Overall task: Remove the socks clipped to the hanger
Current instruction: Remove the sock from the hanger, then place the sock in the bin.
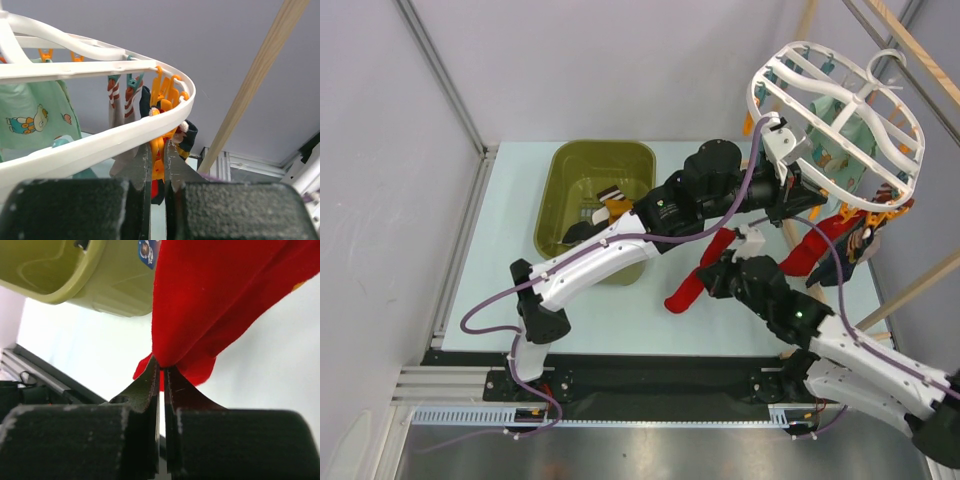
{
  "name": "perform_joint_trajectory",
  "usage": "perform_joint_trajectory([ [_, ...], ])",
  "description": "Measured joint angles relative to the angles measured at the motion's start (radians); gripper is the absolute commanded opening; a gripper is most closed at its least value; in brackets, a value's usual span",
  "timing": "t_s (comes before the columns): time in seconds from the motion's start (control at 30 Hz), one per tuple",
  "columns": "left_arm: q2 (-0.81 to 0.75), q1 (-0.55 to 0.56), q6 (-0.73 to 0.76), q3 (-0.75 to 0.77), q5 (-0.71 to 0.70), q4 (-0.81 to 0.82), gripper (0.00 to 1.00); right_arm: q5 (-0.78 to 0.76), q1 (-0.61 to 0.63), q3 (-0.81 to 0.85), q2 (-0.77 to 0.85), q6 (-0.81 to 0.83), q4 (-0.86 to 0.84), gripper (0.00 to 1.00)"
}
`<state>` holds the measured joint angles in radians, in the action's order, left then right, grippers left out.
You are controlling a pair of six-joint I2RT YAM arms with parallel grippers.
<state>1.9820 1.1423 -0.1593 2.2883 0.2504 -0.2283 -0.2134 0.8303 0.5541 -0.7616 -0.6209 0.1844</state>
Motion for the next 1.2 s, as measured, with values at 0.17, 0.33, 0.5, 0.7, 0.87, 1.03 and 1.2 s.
perform_joint_trajectory([
  [0.17, 0.0, 0.0, -0.008, 0.001, 0.02, -0.006, 0.0, 0.02, -0.001, 0.08, -0.259, 0.024, -0.127, 0.0],
  [0.33, -0.002, -0.001, -0.015, 0.001, 0.024, -0.014, 0.0, 0.023, -0.044, 0.19, -0.399, 0.06, -0.25, 0.0],
  [0.5, -0.002, -0.002, -0.029, 0.001, 0.035, -0.013, 0.0, 0.027, -0.095, 0.317, -0.524, 0.105, -0.407, 0.0],
  [0.7, -0.002, -0.003, -0.053, 0.001, 0.047, 0.01, 0.0, 0.061, -0.129, 0.406, -0.614, 0.124, -0.584, 0.0],
  [0.87, -0.002, -0.004, -0.072, 0.001, 0.061, 0.029, 0.0, 0.155, -0.134, 0.481, -0.718, 0.117, -0.719, 0.0],
  [1.03, -0.002, -0.006, -0.087, 0.001, 0.069, 0.04, 0.0, 0.249, -0.101, 0.632, -0.883, 0.101, -0.742, 0.09],
  [1.2, -0.002, -0.014, -0.095, 0.001, 0.072, 0.039, 0.0, 0.274, -0.051, 0.703, -0.97, 0.112, -0.636, 0.62],
])
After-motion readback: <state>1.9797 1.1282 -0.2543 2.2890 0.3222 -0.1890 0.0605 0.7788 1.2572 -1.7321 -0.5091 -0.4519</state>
